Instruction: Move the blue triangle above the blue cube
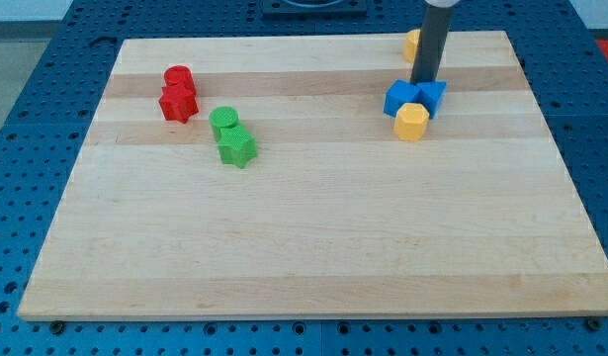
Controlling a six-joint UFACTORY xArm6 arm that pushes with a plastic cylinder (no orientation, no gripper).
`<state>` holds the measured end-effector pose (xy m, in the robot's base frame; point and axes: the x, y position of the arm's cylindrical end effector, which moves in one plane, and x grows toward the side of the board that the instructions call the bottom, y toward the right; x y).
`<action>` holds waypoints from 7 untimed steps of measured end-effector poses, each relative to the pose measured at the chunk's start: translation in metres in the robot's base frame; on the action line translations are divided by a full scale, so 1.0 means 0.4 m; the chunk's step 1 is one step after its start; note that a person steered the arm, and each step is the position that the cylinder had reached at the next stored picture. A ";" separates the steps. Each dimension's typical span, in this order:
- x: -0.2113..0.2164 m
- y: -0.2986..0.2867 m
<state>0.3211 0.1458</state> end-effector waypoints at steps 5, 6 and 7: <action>0.122 0.203; 0.158 0.189; 0.158 0.115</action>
<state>0.3841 0.1916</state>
